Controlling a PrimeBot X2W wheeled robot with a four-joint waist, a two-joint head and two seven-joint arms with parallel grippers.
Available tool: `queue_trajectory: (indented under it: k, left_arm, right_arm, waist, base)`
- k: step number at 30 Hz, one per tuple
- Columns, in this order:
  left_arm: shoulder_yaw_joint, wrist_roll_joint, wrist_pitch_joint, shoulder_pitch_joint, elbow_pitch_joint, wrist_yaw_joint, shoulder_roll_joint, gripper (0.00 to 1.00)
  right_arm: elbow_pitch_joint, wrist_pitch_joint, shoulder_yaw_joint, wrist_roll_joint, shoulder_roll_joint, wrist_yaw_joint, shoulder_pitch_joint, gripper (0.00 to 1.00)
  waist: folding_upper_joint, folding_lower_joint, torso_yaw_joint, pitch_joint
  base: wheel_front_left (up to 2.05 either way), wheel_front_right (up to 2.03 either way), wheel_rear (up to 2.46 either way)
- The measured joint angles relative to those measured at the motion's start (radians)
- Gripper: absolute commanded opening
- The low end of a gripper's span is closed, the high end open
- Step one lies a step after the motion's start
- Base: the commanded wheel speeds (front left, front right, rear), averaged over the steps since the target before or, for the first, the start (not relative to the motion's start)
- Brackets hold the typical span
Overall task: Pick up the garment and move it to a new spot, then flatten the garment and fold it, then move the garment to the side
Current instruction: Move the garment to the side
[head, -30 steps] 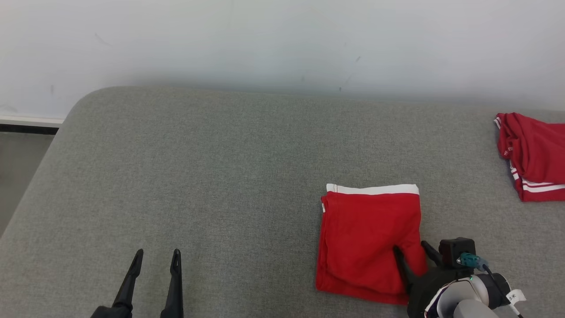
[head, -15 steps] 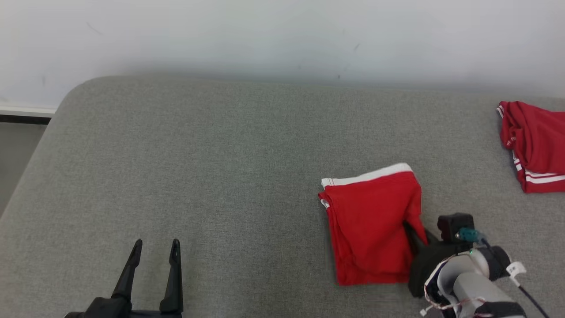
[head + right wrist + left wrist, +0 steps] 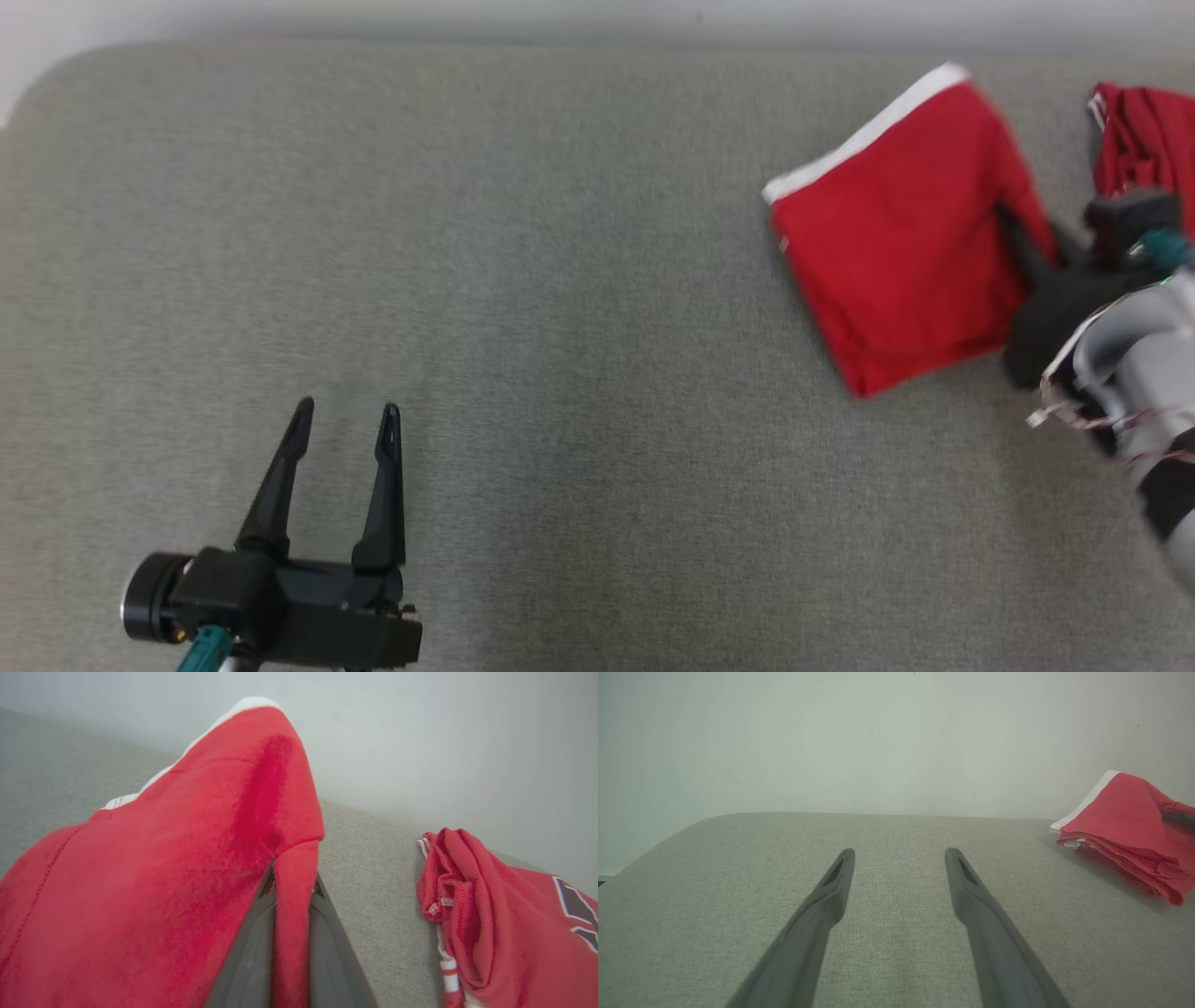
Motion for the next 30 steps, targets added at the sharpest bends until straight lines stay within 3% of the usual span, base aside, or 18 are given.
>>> queue_trajectory:
  k: [11, 19, 30]
  left_arm:
    - [-0.007, 0.019, 0.0, -0.072, -0.078, 0.0, 0.067, 1.0]
    - [-0.009, 0.02, 0.0, -0.09, -0.112, 0.0, 0.115, 1.0]
    - [-0.017, 0.035, 0.0, -0.098, -0.16, 0.0, 0.132, 1.0]
  right_arm:
    - [-0.106, 0.043, 0.012, 0.078, -0.215, 0.0, -0.164, 0.0]
    - [-0.107, 0.077, -0.007, 0.119, -0.338, 0.0, -0.203, 0.0]
    - [-0.071, 0.136, 0.035, 0.05, -0.425, 0.0, -0.326, 0.0]
  waist:
    - [0.0001, 0.0, -0.066, 0.174]
    - [0.0001, -0.0002, -0.136, 0.26]
    - [0.0, -0.0002, -0.179, 0.345]
  base:
    - [0.0, 0.0, 0.0]
    - [0.0, 0.0, 0.0]
    - [0.0, 0.0, 0.0]
